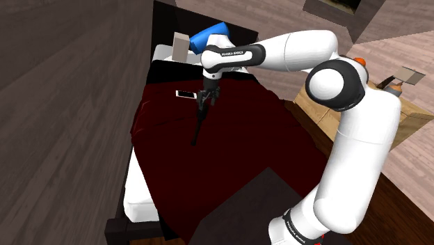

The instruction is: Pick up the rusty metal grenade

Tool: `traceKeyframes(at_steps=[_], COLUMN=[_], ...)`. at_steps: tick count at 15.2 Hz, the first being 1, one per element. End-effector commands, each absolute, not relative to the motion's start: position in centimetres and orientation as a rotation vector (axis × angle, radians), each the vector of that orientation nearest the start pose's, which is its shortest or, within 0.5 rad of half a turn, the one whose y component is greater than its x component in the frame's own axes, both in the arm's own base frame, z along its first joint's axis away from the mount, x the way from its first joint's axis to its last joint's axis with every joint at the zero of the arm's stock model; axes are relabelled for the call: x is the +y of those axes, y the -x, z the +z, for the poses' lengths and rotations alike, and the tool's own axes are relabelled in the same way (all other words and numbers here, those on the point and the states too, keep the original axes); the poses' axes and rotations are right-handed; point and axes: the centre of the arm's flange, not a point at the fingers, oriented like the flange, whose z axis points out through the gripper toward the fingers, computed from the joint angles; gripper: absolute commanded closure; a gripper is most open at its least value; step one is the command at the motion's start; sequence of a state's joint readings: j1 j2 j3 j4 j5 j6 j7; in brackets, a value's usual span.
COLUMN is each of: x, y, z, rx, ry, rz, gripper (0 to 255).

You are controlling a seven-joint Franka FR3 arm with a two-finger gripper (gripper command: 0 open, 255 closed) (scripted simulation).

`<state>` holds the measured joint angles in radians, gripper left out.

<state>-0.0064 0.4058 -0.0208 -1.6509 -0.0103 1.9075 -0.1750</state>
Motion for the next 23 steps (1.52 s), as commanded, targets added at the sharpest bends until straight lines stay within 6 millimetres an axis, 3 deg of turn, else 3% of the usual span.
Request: traceKeyframes(at_steps=[1,3,4,13,23], x=[-1.7,-1.7,-1.7,-1.7,-1.7], y=[-65.0,-65.0,-65.0,-65.0,-65.0], z=[35.2,35.2,35.2,35.2,40.4], rx=[-0.240,-0.240,-0.240,-0.240,-0.240], ry=[3.126,3.126,3.126,3.126,3.126], rz=[0.235,0.235,0.235,0.235,0.235], gripper=[0,0,255,255,255])
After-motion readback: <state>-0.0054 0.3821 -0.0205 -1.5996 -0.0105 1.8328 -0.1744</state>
